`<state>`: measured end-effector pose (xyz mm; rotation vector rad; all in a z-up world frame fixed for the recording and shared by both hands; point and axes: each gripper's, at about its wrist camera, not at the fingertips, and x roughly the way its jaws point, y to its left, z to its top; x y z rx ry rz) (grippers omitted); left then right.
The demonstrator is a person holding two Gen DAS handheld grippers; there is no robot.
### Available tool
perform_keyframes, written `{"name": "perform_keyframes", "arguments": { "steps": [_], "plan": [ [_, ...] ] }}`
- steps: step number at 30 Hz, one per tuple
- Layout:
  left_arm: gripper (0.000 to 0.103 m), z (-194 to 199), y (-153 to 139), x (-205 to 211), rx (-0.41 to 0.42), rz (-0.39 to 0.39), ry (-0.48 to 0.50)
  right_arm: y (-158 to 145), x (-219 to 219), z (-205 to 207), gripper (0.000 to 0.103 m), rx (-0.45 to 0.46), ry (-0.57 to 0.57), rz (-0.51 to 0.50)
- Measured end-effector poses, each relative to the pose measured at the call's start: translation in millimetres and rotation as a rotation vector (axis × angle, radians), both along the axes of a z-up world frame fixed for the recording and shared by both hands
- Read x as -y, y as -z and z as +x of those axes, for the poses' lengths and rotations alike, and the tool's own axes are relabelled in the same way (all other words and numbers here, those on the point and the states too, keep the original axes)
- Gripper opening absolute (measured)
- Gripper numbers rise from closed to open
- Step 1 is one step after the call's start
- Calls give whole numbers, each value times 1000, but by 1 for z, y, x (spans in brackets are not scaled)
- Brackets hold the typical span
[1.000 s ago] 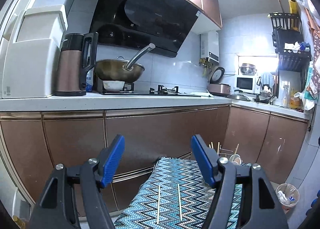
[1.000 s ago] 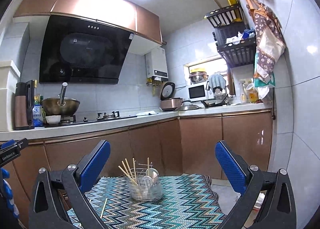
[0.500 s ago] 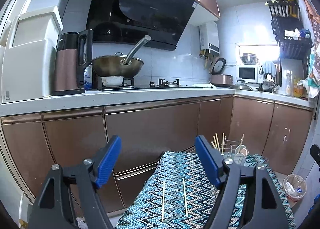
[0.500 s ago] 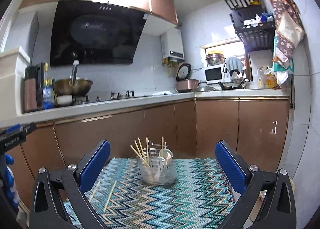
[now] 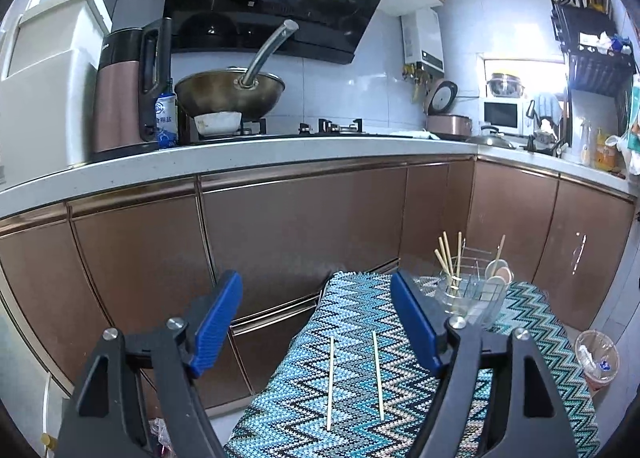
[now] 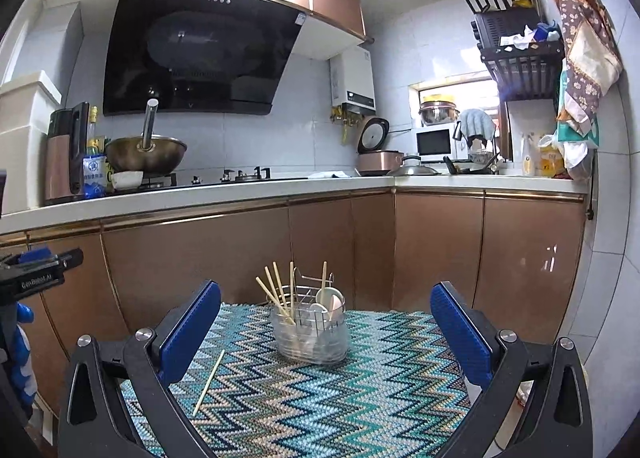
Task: Organize utensils
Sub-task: 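Move both tools down to the last two chopsticks on the cloth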
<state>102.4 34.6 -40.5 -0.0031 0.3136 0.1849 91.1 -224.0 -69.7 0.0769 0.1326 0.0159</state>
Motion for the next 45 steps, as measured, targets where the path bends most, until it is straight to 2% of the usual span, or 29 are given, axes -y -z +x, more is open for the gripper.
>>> {"name": "perform_keyframes", "arguments": {
  "steps": [9,20,30,45],
  "plan": [
    [75,16,13,10,-31,31,33,9,3,16,103,-27,6,24],
    [75,35,32,4,-74,10,92,14,-9,36,103,-76,0,34],
    [75,48,47,-21,-112,-28,88,24,-34,57,103,-130,-35,25],
    [75,82,82,-52,-198,-83,63,51,-79,102,103,-288,-98,-42]
  ]
}}
